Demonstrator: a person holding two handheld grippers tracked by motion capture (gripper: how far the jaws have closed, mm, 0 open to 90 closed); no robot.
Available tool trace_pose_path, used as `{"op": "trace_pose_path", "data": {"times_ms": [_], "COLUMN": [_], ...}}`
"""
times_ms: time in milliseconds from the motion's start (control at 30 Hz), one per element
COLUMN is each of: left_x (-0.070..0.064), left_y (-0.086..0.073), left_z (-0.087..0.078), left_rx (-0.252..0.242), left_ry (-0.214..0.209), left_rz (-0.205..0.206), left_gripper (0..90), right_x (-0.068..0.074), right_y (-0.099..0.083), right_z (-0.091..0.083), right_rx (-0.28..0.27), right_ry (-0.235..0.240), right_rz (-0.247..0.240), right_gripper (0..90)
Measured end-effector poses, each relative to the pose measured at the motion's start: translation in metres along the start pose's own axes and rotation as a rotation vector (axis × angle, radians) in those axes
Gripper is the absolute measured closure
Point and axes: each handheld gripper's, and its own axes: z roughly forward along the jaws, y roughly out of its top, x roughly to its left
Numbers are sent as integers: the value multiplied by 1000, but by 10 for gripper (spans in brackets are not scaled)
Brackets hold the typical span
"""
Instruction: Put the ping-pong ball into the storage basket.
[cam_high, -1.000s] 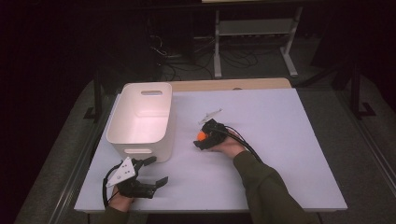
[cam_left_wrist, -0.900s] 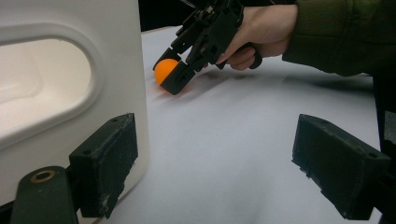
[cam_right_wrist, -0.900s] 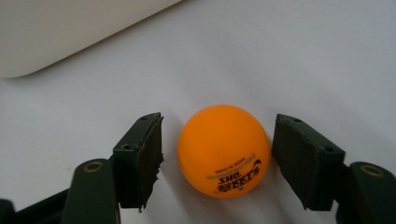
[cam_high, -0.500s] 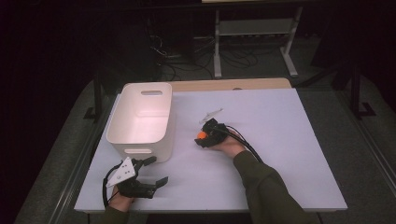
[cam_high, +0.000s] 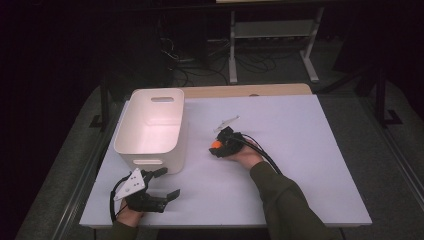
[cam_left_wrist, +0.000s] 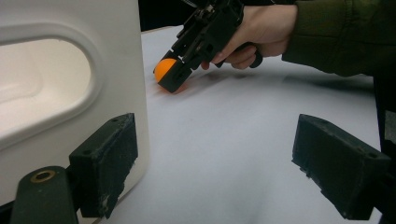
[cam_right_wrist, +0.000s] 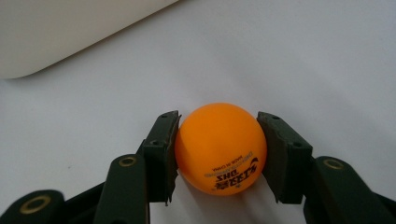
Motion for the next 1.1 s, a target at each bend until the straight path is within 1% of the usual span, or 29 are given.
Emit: {"op": "trace_pose_path", "data": {"times_ms": [233,500,567,833,1100], "left_x": [0,0,0,0,0], "left_y": [0,0,0,0,0], "left_z": [0,0,0,0,0], "left_rx": [1,3,3,4,5], "left_ry": [0,0,0,1,2], "left_rz": [0,-1,-2,-1,-1], "left_gripper": [140,140,140,140,140], "right_x": [-1,-2,-3,-2,0], "right_y": [0,1,2,5,8], "right_z": [-1,-5,-7,-16,-26], "right_rx": [5,9,9,1,-6], "right_ry": [-1,7,7,13,18], "right_rz": [7,29,22,30,21], "right_gripper": [497,498,498,498,498]}}
